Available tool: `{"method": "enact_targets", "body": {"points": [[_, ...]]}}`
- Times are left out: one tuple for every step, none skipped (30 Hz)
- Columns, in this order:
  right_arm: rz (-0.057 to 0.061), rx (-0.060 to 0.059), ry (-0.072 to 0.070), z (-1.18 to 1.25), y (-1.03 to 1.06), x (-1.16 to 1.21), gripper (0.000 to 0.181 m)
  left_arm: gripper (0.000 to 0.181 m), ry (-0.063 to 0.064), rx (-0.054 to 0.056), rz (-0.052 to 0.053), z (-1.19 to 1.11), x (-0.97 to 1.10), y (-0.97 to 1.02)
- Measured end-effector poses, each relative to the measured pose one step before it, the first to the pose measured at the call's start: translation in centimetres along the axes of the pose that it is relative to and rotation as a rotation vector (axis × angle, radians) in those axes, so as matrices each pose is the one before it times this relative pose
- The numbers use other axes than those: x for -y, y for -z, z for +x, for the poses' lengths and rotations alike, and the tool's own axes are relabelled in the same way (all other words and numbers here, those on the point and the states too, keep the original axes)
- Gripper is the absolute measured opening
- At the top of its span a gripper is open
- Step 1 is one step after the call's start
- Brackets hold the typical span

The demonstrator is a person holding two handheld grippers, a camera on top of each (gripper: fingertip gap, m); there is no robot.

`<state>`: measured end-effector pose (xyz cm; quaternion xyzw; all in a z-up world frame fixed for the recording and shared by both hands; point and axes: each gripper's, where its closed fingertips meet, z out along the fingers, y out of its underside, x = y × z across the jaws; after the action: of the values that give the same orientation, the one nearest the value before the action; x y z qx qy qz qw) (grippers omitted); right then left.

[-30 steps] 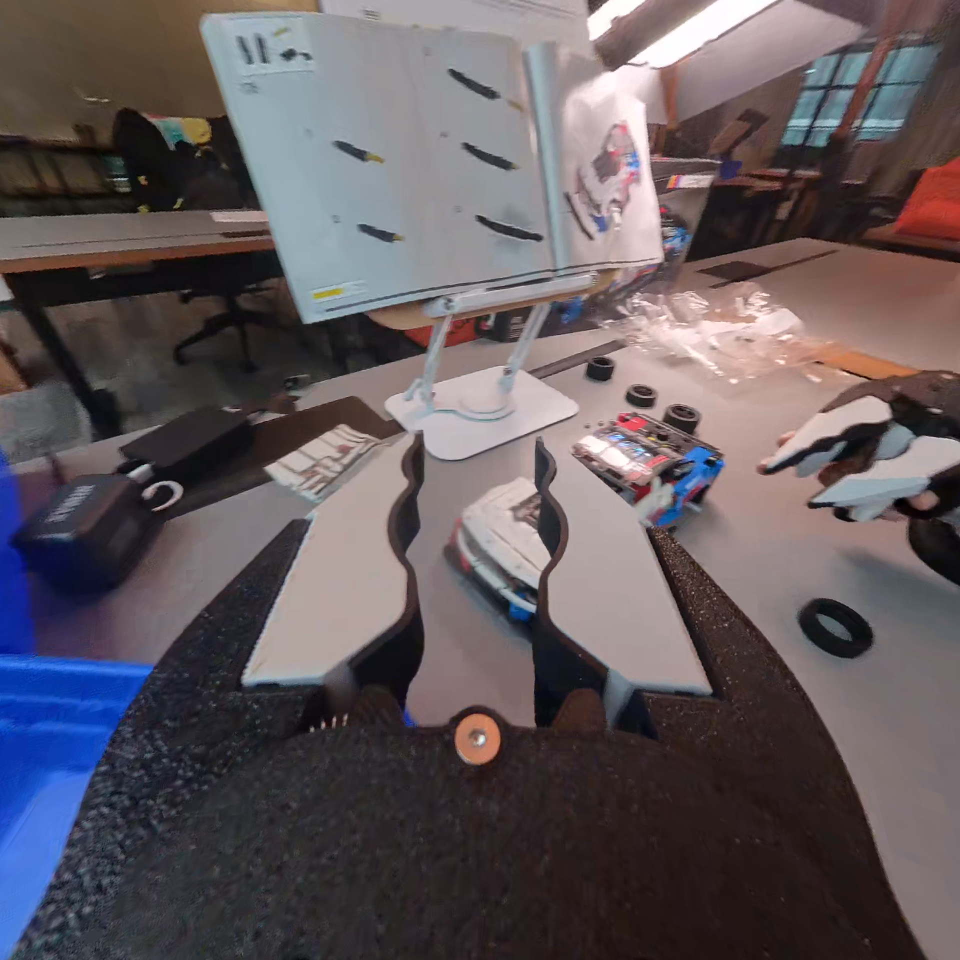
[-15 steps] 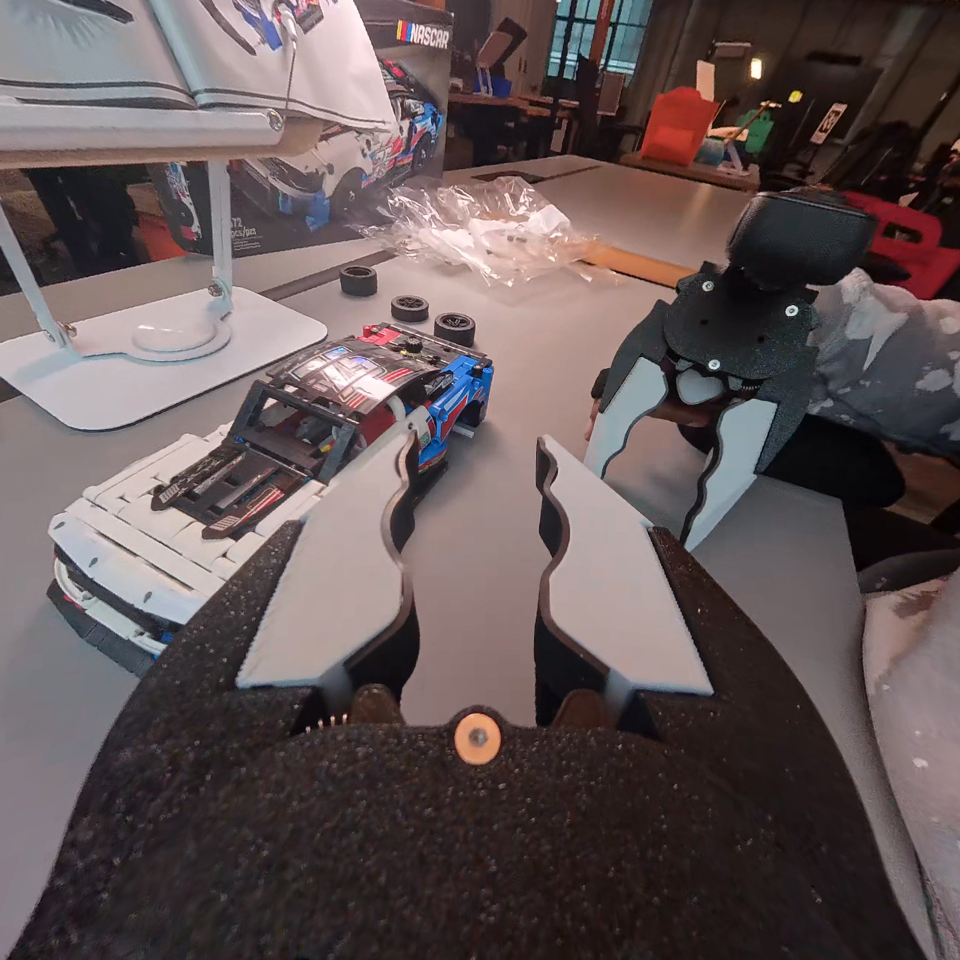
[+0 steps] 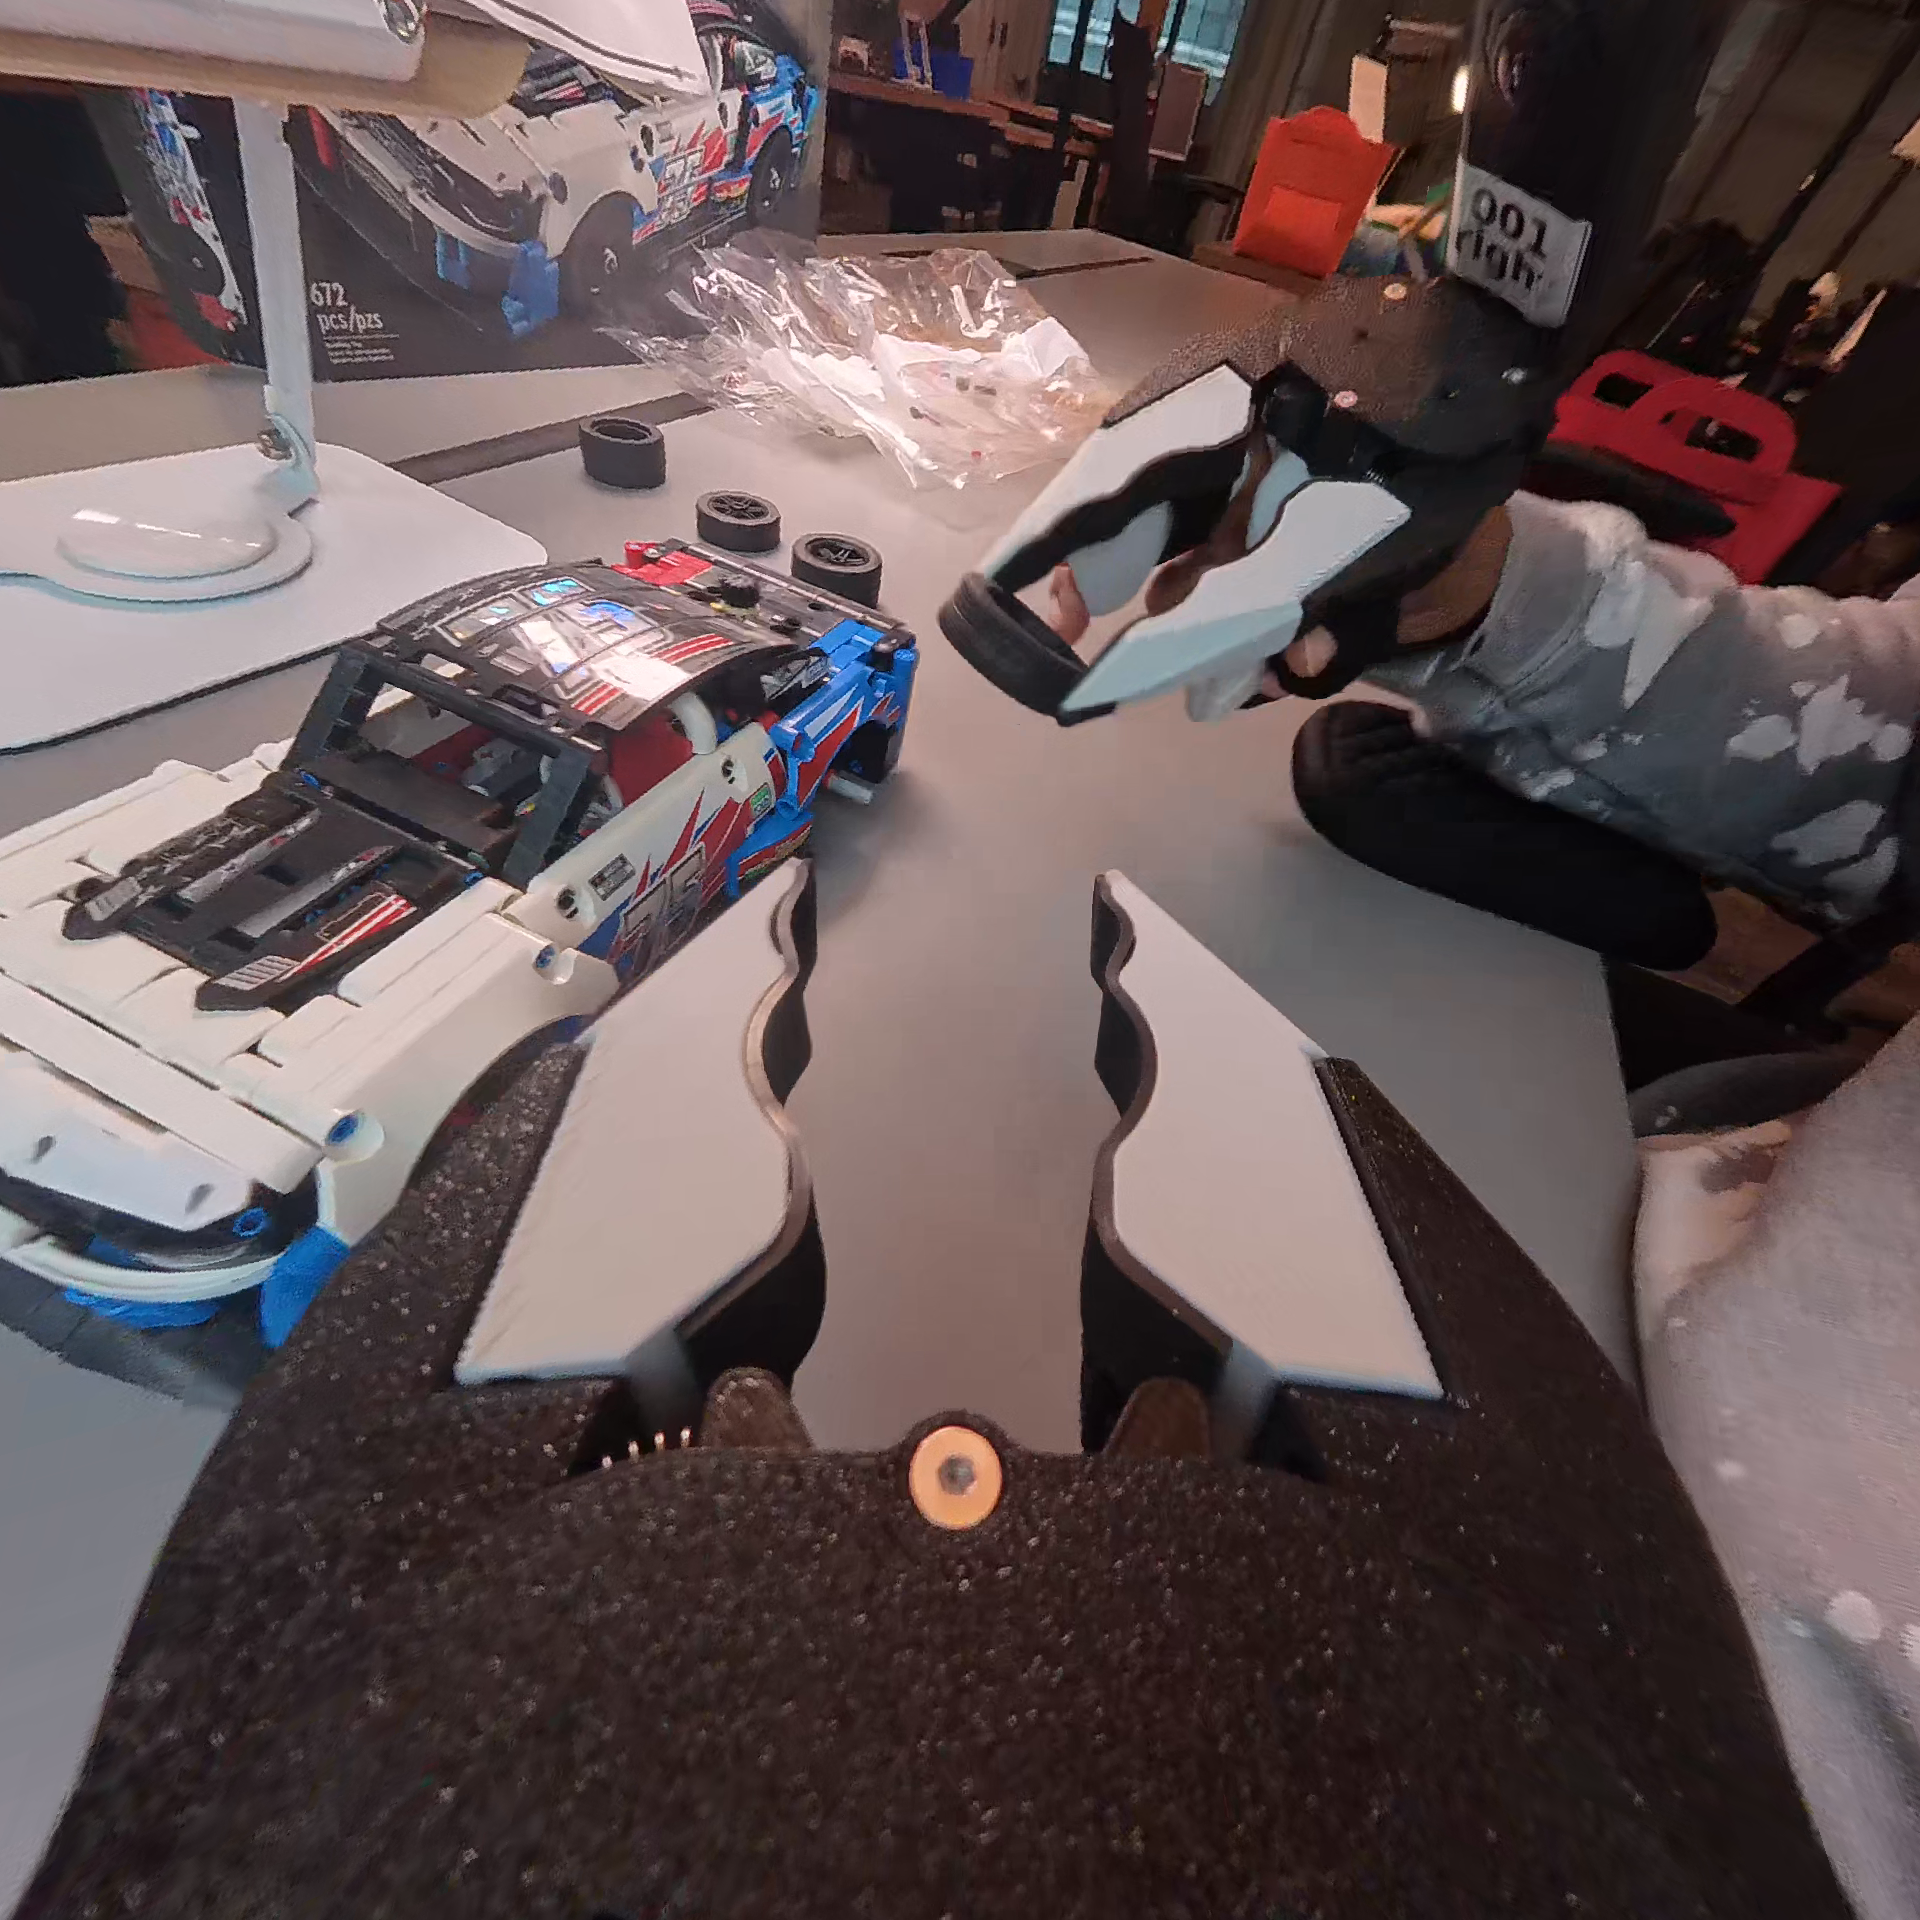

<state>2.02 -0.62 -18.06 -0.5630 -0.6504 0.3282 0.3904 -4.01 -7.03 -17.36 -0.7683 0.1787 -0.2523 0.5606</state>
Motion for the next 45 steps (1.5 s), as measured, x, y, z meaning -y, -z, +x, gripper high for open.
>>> {"method": "enact_targets", "body": {"points": [[0.0709, -0.0494, 0.014, 0.605, 0.275, 1.373, 0.042, 0.052, 0.0433, -0.035, 0.0216, 0.515, 0.481, -0.055], [0.0606, -0.0438, 0.0441, 0.306, 0.14, 1.283, 0.041, 0.052, 0.061, -0.0511, 0.0332, 0.727, 0.718, -0.051], [0.0517, -0.0339, 0.0663, -0.018, 0.031, 1.17, 0.041, 0.052, 0.0708, -0.0518, 0.0392, 0.702, 0.837, -0.075], [0.0494, -0.0167, 0.0627, -0.371, -0.045, 1.123, 0.041, 0.051, 0.0723, -0.0401, 0.0356, 0.504, 0.753, -0.116], [0.0393, 0.0091, 0.0446, -0.741, -0.144, 0.981, 0.042, 0.051, 0.0657, -0.0344, 0.03, 0.418, 0.629, -0.139], [0.0252, 0.008, 0.0293, -0.69, -0.252, 0.722, 0.042, 0.05, 0.0562, -0.0326, 0.0257, 0.411, 0.488, -0.161], [0.0124, 0.0038, 0.0317, -0.62, -0.288, 0.438, 0.042, 0.049, 0.0448, -0.0279, 0.0195, 0.363, 0.321, -0.171], [0.0067, 0.0036, 0.0354, -0.582, -0.257, 0.267, 0.042, 0.047, 0.0283, -0.0188, 0.0091, 0.244, 0.111, -0.188], [0.0071, -0.0033, 0.0312, -0.434, -0.173, 0.218, 0.042, 0.045, 0.0112, 0.0002, -0.0012, -0.044, -0.088, -0.151], [0.0048, -0.0024, 0.0247, -0.361, -0.099, 0.14, 0.042, 0.043, -0.0029, 0.0157, -0.0082, -0.277, -0.228, -0.126], [-0.0089, 0.014, 0.0165, -0.49, -0.116, -0.105, 0.042, 0.04, -0.0086, 0.0181, -0.011, -0.325, -0.294, -0.086], [-0.0131, 0.0071, 0.0105, -0.312, -0.093, -0.208, 0.042, 0.038, -0.007, 0.0075, -0.0095, -0.137, -0.264, -0.06], [0.0009, -0.0029, 0.0106, -0.138, -0.018, -0.06, 0.042, 0.032, -0.004, -0.0019, -0.0103, 0.041, -0.267, -0.057], [-0.0021, 0.008, 0.0046, -0.244, -0.019, -0.094, 0.042, 0.024, -0.0072, -0.0032, -0.0113, 0.077, -0.272, -0.067], [-0.0051, 0.0104, -0.0019, -0.23, -0.029, -0.118, 0.042, 0.019, -0.0109, 0.0043, -0.0133, -0.025, -0.28, -0.082], [0.0026, 0.0025, -0.001, -0.1, -0.003, -0.014, 0.042, 0.015, -0.0129, 0.0121, -0.0113, -0.152, -0.245, -0.088], [-0.0015, -0.0003, 0.0026, -0.049, 0.014, -0.072, 0.042, 0.015, -0.0112, 0.0093, -0.0055, -0.108, -0.143, -0.066], [-0.0065, -0.0021, 0.007, -0.004, -0.005, -0.156, 0.042, 0.015, -0.0089, 0.0041, -0.0052, -0.04, -0.099, -0.051], [-0.0011, -0.0011, 0.0075, -0.042, 0.021, -0.053, 0.042, 0.014, -0.0092, 0.0006, -0.007, -0.005, -0.091, -0.022], [-0.0013, -0.0007, 0.0065, -0.046, 0.019, -0.074, 0.042, 0.014, -0.0136, 0.0018, -0.0088, -0.018, -0.102, -0.015], [-0.0031, 0.0, 0.0078, -0.072, 0.009, -0.099, 0.042, 0.014, -0.0128, 0.0041, -0.0095, -0.067, -0.141, -0.026], [-0.0043, -0.0011, 0.0122, -0.059, 0.011, -0.126, 0.042, 0.014, -0.0027, 0.0019, -0.0083, -0.081, -0.134, -0.042], [-0.0053, -0.0001, 0.012, -0.038, 0.012, -0.139, 0.042, 0.014, 0.0099, -0.0012, -0.0062, -0.124, -0.147, -0.06], [-0.0072, 0.0058, 0.0032, -0.057, 0.038, -0.163, 0.041, 0.014, 0.0211, -0.0026, -0.0039, -0.141, -0.143, -0.086], [-0.0116, 0.0141, -0.0093, -0.03, 0.029, -0.248, 0.041, 0.014, 0.022, -0.0021, 0.0, -0.143, -0.117, -0.124], [-0.0099, 0.003, -0.0169, 0.234, 0.08, -0.261, 0.041, 0.013, 0.0175, 0.0018, 0.0094, -0.174, 0.026, -0.04], [-0.0102, -0.0433, -0.0143, 1.089, 0.224, -0.37, 0.041, 0.009, 0.0062, 0.017, 0.0086, -0.386, 0.048, 0.071], [-0.0125, -0.0687, -0.0108, 1.844, 0.437, -0.512, 0.04, 0.014, -0.0058, 0.0211, 0.0035, -0.431, 0.004, 0.144], [-0.0242, -0.077, -0.0293, 2.439, 0.502, -0.772, 0.04, 0.018, -0.0047, 0.01, 0.0035, -0.248, 0.023, 0.149], [-0.0296, -0.0907, -0.0468, 3.024, 0.451, -0.99, 0.041, 0.021, -0.0001, -0.0045, 0.0085, 0.008, 0.098, 0.143], [-0.0335, -0.0901, -0.0522, 3.296, 0.258, -1.214, 0.041, 0.022, 0.0011, -0.0083, 0.0117, 0.076, 0.142, 0.101], [-0.0474, -0.0759, -0.0521, 3.223, -0.04, -1.525, 0.041, 0.024, -0.0043, -0.0041, 0.0104, 0.036, 0.143, 0.048], [-0.065, -0.0483, -0.0454, 2.823, -0.433, -1.818, 0.042, 0.025, -0.013, 0.0035, 0.0055, -0.048, 0.083, 0.021], [-0.0775, -0.0229, -0.0389, 2.349, -0.773, -1.977, 0.042, 0.027, -0.0206, 0.0107, 0.0018, -0.122, 0.042, 0.002], [-0.0735, -0.0084, -0.0359, 1.962, -1.052, -1.856, 0.042, 0.028, -0.0246, 0.0133, 0.0012, -0.133, 0.027, 0.004], [-0.0491, 0.0103, -0.0307, 1.48, -1.216, -1.391, 0.042, 0.029, -0.0254, 0.0117, -0.0001, -0.097, -0.007, 0.001], [-0.0392, 0.0217, -0.0172, 1.077, -1.328, -1.09, 0.042, 0.03, -0.0225, 0.0126, -0.0024, -0.13, -0.077, -0.027], [-0.0391, 0.0087, -0.0133, 1.067, -1.386, -0.89, 0.042, 0.031, -0.0166, 0.012, -0.0032, -0.131, -0.121, -0.054], [-0.0353, 0.0195, -0.0045, 0.725, -1.431, -0.592, 0.042, 0.032, -0.0099, 0.0059, -0.0024, -0.044, -0.14, -0.064], [-0.031, 0.0357, -0.0026, 0.312, -1.413, -0.346, 0.042, 0.032, -0.006, 0.0016, -0.0025, 0.002, -0.129, -0.067], [-0.0464, 0.0213, -0.0156, 0.492, -1.428, -0.437, 0.043, 0.032, -0.0074, 0.0019, -0.0044, 0.002, -0.149, -0.059], [-0.0423, 0.0211, -0.017, 0.459, -1.393, -0.338, 0.043, 0.032, -0.009, 0.0068, -0.0081, -0.107, -0.182, -0.056], [-0.0474, 0.0061, -0.0186, 0.663, -1.346, -0.441, 0.043, 0.032, -0.0035, 0.0075, -0.0076, -0.115, -0.136, -0.039], [-0.0392, -0.02, -0.0157, 1.027, -1.155, -0.364, 0.043, 0.032, 0.0009, -0.0001, -0.0014, -0.019, -0.027, -0.001], [-0.0331, -0.0392, -0.0217, 1.221, -0.878, -0.345, 0.043, 0.032, 0.0019, -0.0004, 0.0021, -0.006, 0.035, 0.033]]}}
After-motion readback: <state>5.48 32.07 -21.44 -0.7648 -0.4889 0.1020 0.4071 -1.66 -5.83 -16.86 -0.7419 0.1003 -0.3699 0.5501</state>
